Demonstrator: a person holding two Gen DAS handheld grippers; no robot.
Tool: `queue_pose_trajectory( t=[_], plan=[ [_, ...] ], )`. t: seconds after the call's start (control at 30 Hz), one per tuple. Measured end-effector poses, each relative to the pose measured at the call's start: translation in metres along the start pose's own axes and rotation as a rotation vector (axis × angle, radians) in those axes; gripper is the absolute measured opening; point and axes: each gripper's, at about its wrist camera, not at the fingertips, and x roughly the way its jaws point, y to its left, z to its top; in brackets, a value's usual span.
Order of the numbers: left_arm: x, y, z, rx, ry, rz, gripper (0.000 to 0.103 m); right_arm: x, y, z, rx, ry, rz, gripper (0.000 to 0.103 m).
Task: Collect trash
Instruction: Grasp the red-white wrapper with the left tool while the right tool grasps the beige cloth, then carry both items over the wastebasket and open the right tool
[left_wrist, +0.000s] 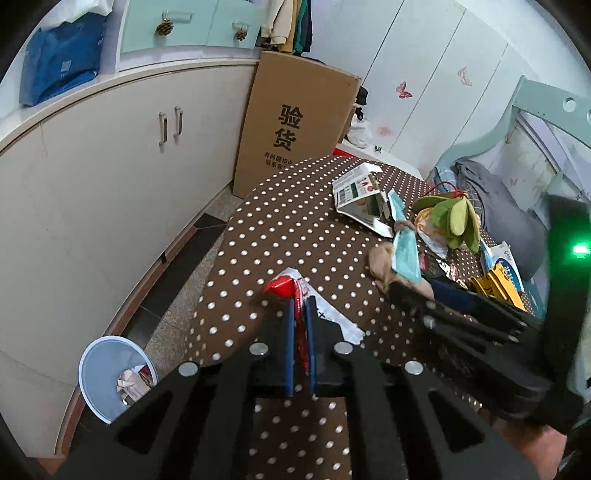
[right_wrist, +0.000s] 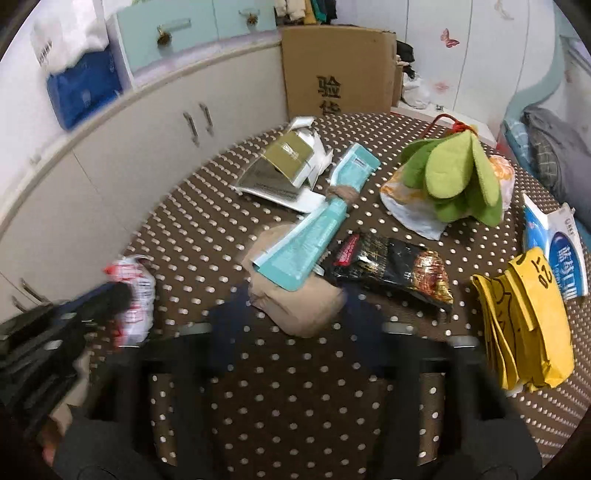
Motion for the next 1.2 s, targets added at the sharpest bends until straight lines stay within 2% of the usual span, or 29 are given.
queue_pose_trajectory(
  t=[0.17,0.3,0.47,0.7,0.83,1.03,1.2],
  plan=[
    [-0.015,0.004,-0.008,0.003,-0.016,-0.028,0.005,-0.011,-0.003,-0.009,0.019,-0.008,0.035,0.026],
    [-0.026,0.003,-0.014,0.007,-0.024,-0.046,0.005,-0.036,-0.008,-0.024,0.056,-0.039,0.099,0.024],
    [-0.048,0.003,-0.027,0.008,-0.042,-0.065,0.006,-0.062,0.0,-0.035,0.068,-0.063,0.139,0.024],
    [-0.084,0.024,-0.046,-0.022,-0.084,-0.06,0.006,-0.093,0.04,-0.039,0.023,-0.107,0.213,0.024],
    [-0.101,0.049,-0.056,-0.043,-0.103,-0.024,0.006,-0.098,0.074,-0.044,-0.019,-0.112,0.273,0.024],
    [-0.115,0.104,-0.073,-0.106,-0.105,0.067,0.006,-0.084,0.139,-0.053,-0.11,-0.078,0.367,0.024],
    [-0.115,0.158,-0.083,-0.181,-0.085,0.144,0.006,-0.057,0.194,-0.06,-0.179,-0.029,0.413,0.024]
  ],
)
